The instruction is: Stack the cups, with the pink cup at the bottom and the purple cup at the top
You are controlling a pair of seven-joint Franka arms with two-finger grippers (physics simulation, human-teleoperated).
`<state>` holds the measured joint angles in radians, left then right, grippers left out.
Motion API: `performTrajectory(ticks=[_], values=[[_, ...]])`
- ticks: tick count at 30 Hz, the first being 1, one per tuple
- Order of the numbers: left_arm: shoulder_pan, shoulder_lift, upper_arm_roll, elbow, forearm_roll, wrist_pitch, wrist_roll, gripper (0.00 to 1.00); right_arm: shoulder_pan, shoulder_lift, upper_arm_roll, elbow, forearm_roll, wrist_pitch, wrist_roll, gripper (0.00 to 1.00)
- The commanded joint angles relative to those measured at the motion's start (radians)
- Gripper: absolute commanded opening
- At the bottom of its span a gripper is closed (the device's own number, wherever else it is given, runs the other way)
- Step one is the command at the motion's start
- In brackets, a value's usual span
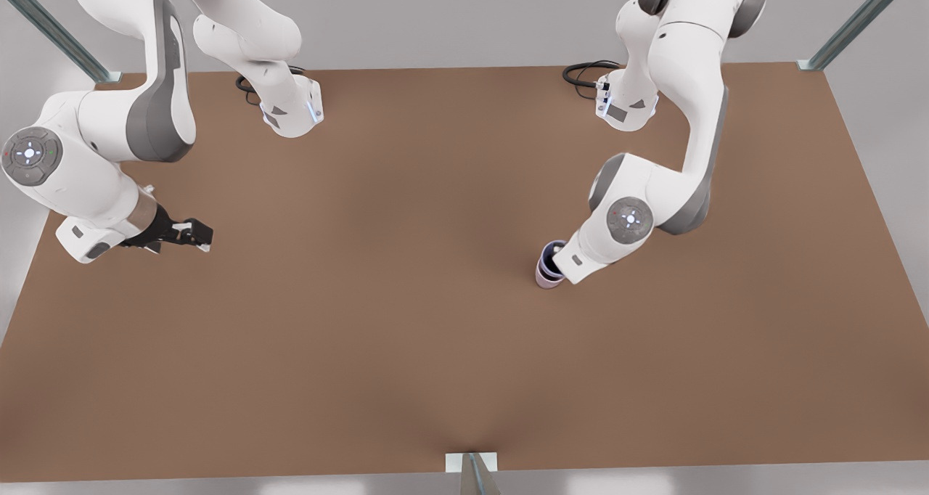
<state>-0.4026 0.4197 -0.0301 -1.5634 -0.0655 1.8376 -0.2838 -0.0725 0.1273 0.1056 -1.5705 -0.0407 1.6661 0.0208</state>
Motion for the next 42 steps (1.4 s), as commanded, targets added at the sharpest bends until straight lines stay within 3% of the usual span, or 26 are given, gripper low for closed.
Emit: performTrajectory(ticks=[1,12,38,40,42], values=[[-0.001,0.001,-0.001,-0.017,-0.008,0.062,-0.224,0.21,0.0,0.0,0.0,0.001,0.002,0.006,0.097,1.0],[0.001,0.019,0.001,-0.092,-0.003,0.155,-0.215,0.21,-0.001,0.005,0.0,0.009,0.004,0.014,0.096,1.0],[0.008,0.033,0.001,-0.133,-0.011,0.16,-0.212,0.21,-0.004,0.005,-0.003,0.01,0.019,0.014,0.096,1.0],[0.008,0.034,0.001,-0.132,-0.011,0.16,-0.212,0.45,-0.006,0.005,-0.003,0.01,0.018,0.014,0.096,1.0],[0.008,0.033,0.001,-0.132,-0.011,0.158,-0.212,0.58,-0.006,0.005,-0.003,0.01,0.019,0.014,0.096,1.0]])
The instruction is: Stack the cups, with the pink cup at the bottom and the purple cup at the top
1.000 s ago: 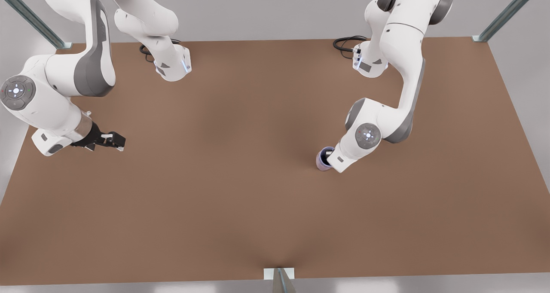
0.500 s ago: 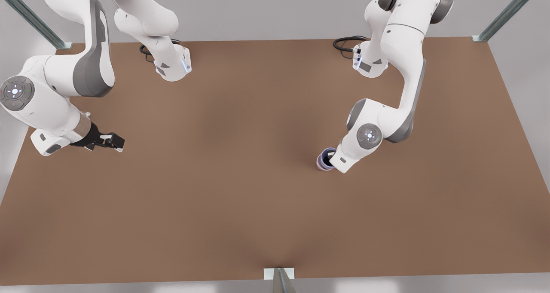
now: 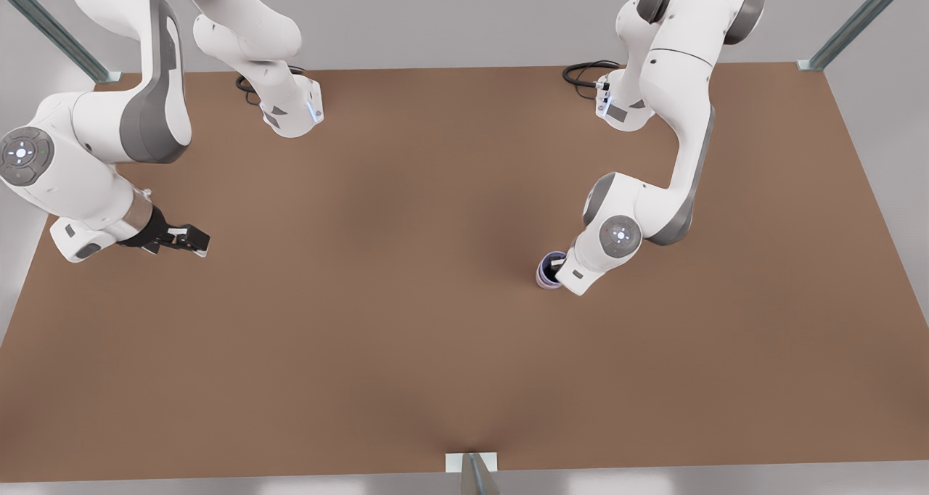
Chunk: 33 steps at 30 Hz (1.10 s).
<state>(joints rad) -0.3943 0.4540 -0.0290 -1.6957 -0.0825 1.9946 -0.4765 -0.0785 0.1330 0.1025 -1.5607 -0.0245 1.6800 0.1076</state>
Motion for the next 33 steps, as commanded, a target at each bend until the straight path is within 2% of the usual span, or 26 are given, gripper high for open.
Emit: performTrajectory(ticks=[1,6,22,24,26,28,30,33], values=[[0.0,-0.001,0.0,0.001,0.006,0.001,-0.019,0.65,0.002,-0.001,0.0,-0.001,0.001,0.0,0.009,1.0],[0.006,-0.003,0.0,0.002,0.009,0.001,-0.011,0.99,0.002,0.0,0.0,0.001,0.003,0.0,0.009,1.0],[0.006,-0.008,0.0,0.004,0.01,-0.013,-0.013,0.99,0.002,-0.001,0.002,0.008,0.008,0.0,0.01,1.0],[0.008,-0.049,0.018,0.097,0.015,-0.183,-0.008,0.99,0.002,-0.001,0.002,0.008,0.008,0.0,0.01,1.0],[0.02,-0.087,0.136,0.274,0.013,-0.487,0.261,0.99,0.003,-0.001,0.002,0.008,0.008,0.0,0.01,1.0],[0.02,-0.161,0.287,0.297,0.021,-0.53,0.659,1.0,0.002,-0.001,0.002,0.01,0.009,0.0,0.01,1.0],[0.037,-0.198,0.291,0.304,0.049,-0.522,0.704,1.0,0.005,-0.001,0.002,0.008,0.009,0.0,0.012,1.0],[0.037,-0.182,0.293,0.357,0.052,-0.562,0.704,1.0,0.005,-0.004,0.002,0.008,0.009,0.0,0.012,1.0]])
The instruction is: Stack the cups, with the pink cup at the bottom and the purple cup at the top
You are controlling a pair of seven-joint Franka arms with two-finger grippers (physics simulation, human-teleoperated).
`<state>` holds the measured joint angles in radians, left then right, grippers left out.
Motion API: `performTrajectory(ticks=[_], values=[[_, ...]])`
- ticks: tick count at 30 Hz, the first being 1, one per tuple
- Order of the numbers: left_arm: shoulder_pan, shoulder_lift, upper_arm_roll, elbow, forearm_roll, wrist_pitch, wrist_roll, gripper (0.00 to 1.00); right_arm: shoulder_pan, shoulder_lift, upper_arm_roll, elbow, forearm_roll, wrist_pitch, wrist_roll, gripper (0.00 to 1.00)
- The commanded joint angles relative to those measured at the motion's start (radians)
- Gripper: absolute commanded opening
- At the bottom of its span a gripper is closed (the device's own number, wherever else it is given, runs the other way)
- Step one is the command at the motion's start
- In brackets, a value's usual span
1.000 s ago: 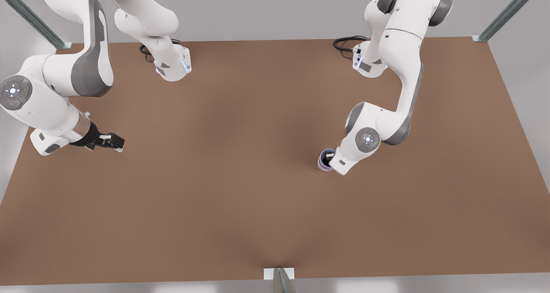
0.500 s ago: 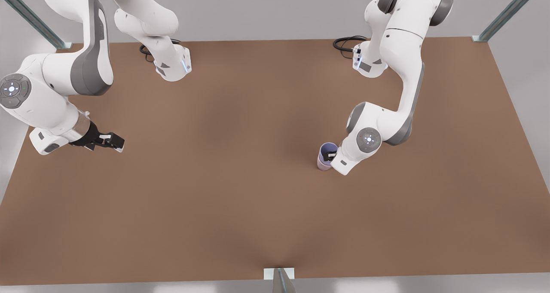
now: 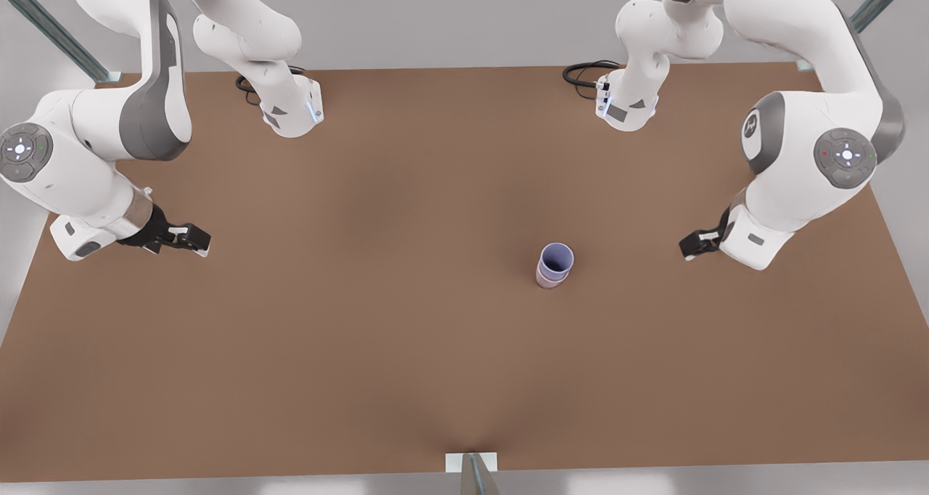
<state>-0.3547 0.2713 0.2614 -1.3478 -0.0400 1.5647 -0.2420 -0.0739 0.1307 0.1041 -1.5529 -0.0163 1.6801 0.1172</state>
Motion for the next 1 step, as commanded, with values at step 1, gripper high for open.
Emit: performTrajectory(ticks=[1], values=[[-0.003,0.002,0.002,0.01,0.009,-0.132,0.469,1.0,0.0,0.0,0.0,0.0,0.001,0.0,0.002,1.0]])
